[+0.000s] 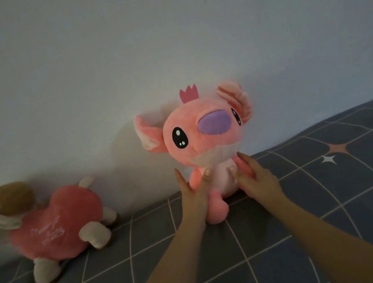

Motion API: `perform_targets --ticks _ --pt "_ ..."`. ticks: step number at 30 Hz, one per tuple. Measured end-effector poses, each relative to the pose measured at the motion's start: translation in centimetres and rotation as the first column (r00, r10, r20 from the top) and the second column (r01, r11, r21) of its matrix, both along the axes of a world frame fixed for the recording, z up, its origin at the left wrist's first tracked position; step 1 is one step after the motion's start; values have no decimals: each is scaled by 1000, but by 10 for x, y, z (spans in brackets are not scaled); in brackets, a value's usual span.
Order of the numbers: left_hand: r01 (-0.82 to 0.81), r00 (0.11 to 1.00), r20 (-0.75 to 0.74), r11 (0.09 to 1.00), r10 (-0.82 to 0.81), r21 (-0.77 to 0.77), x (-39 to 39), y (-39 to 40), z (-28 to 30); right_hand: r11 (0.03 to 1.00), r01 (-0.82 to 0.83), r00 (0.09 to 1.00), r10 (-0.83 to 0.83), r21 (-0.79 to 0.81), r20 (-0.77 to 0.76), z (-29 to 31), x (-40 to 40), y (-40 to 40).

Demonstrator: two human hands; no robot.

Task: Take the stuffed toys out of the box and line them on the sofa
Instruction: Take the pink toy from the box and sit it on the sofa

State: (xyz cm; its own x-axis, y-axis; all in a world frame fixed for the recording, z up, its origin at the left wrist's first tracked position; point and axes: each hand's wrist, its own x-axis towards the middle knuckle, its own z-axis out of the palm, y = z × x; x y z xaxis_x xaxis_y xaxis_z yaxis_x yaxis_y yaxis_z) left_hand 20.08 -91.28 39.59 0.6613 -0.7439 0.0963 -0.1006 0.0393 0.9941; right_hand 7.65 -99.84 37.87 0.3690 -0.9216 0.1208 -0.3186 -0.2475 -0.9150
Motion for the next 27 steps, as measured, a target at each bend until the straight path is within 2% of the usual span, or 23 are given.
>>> perform_targets --ticks 3,6,10,14,19,22,27 --pt "-43 999 2 998 43 47 4 -5 -14 991 6 992 11 -135 128 -11 -3 0" --pt "-74 997 -4 997 74 25 8 -5 -20 984 23 965 25 -178 262 -19 -6 6" --pt "-88 996 -25 996 88 -26 8 -1 -21 989 70 939 -22 -129 342 -23 -9 9" --pt "-88 995 -50 996 88 -11 7 2 -15 996 80 912 -54 -47 407 -19 -12 12" --pt "-122 991 -39 988 126 93 5 17 -1 999 36 921 -40 18 387 -10 -21 17" --pt "-123 989 -70 987 131 107 5 24 5 997 -30 932 2 71 362 -4 -26 22" --pt "-155 977 -129 982 169 111 -1 32 25 988 -32 933 -24 151 358 9 -29 31"
